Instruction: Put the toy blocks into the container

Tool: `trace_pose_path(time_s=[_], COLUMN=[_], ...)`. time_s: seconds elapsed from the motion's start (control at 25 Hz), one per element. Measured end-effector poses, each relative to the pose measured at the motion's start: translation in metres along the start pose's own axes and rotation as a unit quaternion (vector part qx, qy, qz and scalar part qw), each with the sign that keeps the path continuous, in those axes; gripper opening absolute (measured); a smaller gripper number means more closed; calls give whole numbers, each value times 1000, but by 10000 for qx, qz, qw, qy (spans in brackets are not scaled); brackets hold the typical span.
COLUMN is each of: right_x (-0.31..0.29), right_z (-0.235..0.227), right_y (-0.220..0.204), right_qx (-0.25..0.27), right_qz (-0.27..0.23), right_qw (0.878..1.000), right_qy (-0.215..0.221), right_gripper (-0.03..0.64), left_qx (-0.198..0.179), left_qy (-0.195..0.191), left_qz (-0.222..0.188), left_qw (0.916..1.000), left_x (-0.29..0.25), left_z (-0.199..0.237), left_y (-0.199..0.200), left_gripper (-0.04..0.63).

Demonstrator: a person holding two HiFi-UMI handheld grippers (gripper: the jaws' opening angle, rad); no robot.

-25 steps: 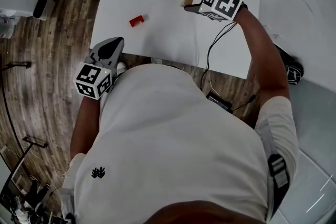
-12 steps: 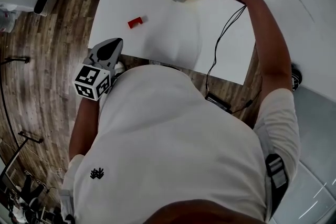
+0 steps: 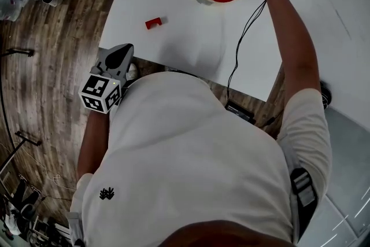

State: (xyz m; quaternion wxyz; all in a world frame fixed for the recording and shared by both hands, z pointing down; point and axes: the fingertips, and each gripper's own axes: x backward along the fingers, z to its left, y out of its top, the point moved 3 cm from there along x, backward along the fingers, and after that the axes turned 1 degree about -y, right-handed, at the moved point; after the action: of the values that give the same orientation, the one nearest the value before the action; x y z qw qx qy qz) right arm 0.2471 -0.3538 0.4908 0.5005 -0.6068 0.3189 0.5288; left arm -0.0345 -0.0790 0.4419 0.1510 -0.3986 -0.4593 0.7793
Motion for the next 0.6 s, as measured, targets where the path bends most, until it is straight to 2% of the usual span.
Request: trace_pose_path(time_s=[0.36,0.6], right_x=[-30,-35], right_z=[-13,-15], right_y=[2,2], right_qx=[-33,-137], right_qz=[295,351], right_qw=[9995,9990], right_qy=[107,231], right_gripper=[276,276], left_qx=[196,250], left_qy=[309,357], left_qz=[3,1], left_qw=[9993,9990], left_x=[16,20], left_z=[9,9], left_y=[-10,-10], left_gripper=[6,6])
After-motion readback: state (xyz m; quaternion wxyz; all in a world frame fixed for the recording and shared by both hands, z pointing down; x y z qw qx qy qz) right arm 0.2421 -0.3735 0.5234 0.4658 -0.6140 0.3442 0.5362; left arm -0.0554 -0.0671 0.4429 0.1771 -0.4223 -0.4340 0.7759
